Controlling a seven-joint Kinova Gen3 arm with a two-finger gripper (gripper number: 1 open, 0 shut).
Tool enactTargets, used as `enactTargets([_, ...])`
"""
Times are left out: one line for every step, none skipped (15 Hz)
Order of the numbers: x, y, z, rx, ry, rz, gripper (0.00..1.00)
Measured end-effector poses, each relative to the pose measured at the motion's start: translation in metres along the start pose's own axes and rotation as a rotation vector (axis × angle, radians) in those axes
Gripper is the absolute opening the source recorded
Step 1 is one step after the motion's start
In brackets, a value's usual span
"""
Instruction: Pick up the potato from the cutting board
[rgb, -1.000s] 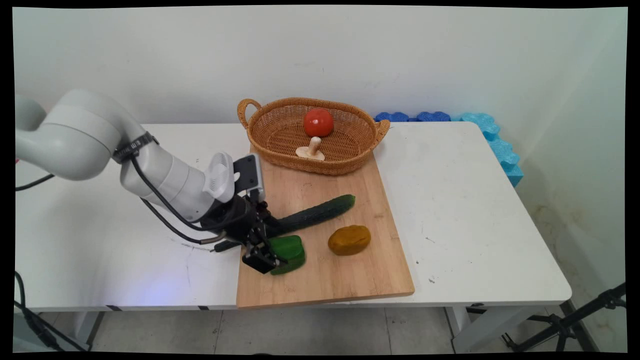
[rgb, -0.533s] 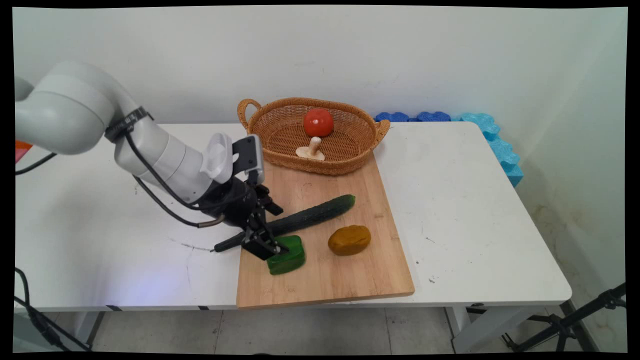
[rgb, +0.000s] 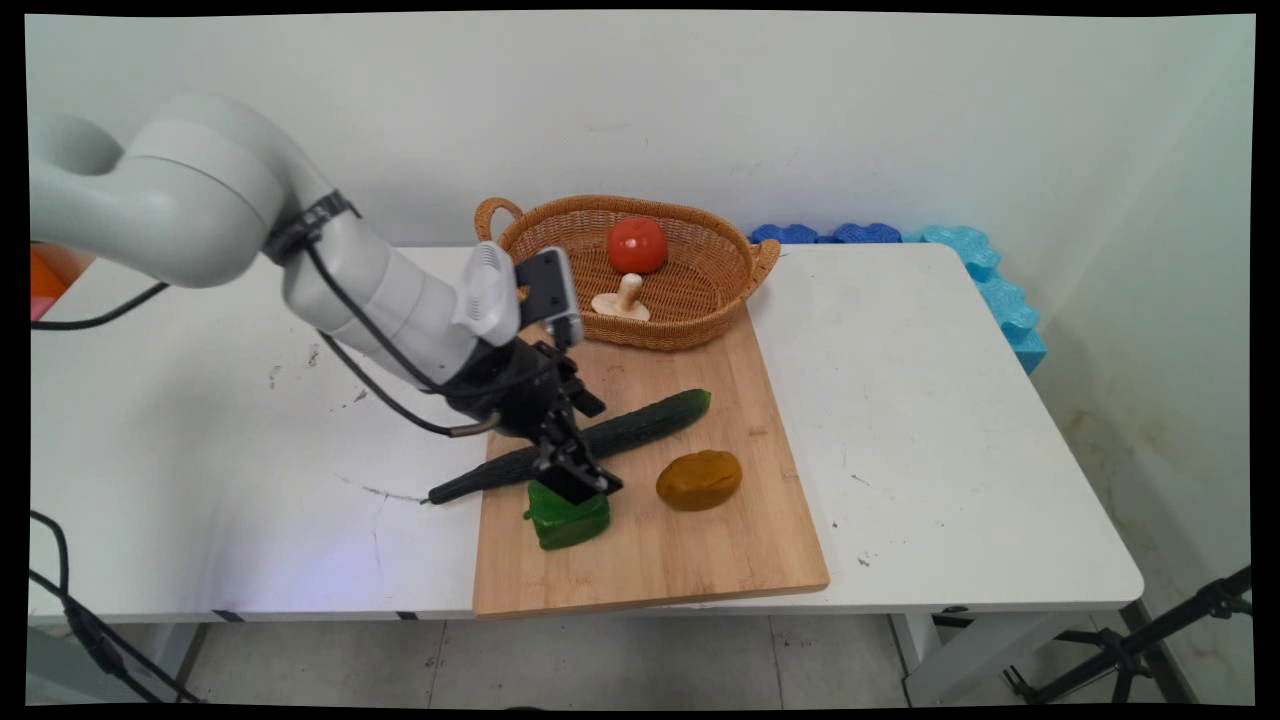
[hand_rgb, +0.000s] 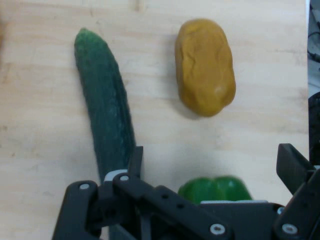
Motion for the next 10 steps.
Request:
enactTargets([0.005, 0.002, 0.005, 0.000, 0.003, -0.004, 1.00])
enactTargets([0.008, 0.004, 0.010, 0.001, 0.004, -0.007, 1.00])
enactTargets([0.012, 0.006, 0.017, 0.002, 0.006, -0.011, 1.00])
enactTargets([0.015, 0.007, 0.023, 0.004, 0.007, -0.014, 1.00])
enactTargets([0.018, 0.009, 0.029, 0.006, 0.008, -0.018, 1.00])
enactTargets([0.020, 0.010, 0.036, 0.008, 0.008, -0.020, 1.00])
enactTargets([0.022, 0.011, 0.041, 0.010, 0.009, -0.023, 1.00])
enactTargets([0.023, 0.012, 0.047, 0.014, 0.009, -0.025, 1.00])
enactTargets([0.025, 0.013, 0.054, 0.016, 0.008, -0.027, 1.00])
enactTargets([0.026, 0.014, 0.058, 0.019, 0.008, -0.030, 1.00])
